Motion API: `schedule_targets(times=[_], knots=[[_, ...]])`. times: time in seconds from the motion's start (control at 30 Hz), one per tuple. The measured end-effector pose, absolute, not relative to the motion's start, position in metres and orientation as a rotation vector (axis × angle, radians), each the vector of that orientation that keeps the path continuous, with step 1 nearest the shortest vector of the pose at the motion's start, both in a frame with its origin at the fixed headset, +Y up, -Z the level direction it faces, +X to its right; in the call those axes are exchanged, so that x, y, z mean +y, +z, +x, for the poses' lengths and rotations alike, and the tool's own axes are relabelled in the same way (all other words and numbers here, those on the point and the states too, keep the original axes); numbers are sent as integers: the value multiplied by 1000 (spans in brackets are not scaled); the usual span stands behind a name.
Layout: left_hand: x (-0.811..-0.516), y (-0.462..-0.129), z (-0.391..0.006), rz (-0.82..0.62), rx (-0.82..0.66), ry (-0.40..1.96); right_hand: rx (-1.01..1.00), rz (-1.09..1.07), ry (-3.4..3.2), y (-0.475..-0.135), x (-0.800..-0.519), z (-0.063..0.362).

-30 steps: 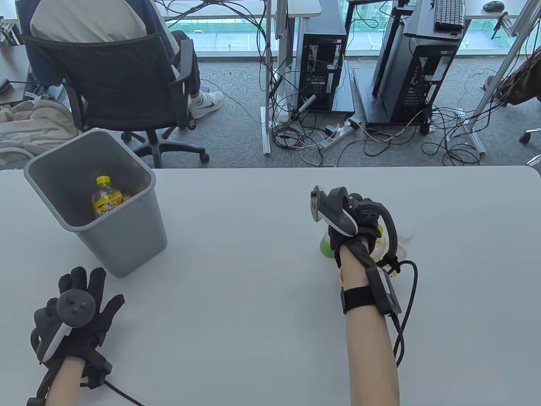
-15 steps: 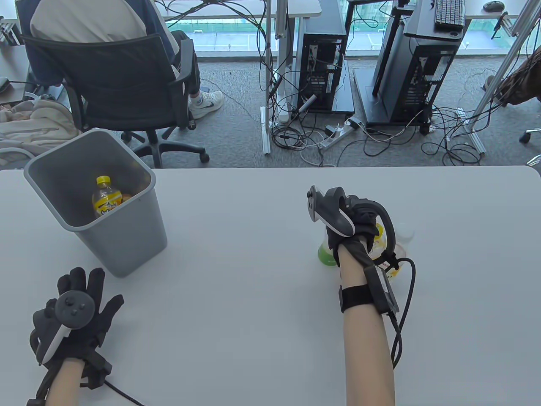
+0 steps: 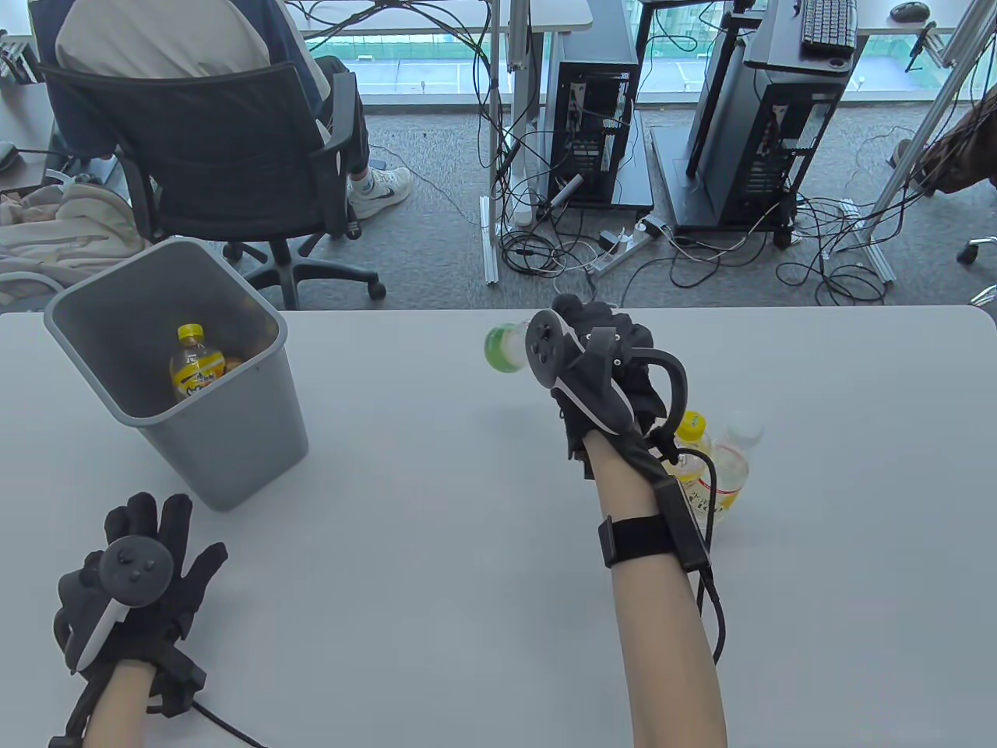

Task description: Place bottles in bin

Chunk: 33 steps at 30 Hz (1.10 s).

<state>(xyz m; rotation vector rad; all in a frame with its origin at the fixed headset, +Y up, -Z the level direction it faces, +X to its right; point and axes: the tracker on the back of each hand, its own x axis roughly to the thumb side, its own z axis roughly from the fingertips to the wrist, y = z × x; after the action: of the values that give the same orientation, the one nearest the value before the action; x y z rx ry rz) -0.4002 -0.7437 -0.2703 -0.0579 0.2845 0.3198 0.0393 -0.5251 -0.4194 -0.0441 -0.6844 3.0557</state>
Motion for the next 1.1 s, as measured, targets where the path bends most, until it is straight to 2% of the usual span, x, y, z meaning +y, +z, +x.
schedule_targets(times=[0.3,0.63,0.9,1.1], knots=[[-744,-267,-402,-56,298,320,-1040,144,2857,-396,-484,-44],[-745,-264,-401,-75,307,283,-830,287,2630,-387,-485,-127],[-751,-265,-398,-110,317,238,-743,362,2641,-380,-503,-186],[-751,-265,-400,-114,329,247,-700,392,2675,-380,-520,-210]])
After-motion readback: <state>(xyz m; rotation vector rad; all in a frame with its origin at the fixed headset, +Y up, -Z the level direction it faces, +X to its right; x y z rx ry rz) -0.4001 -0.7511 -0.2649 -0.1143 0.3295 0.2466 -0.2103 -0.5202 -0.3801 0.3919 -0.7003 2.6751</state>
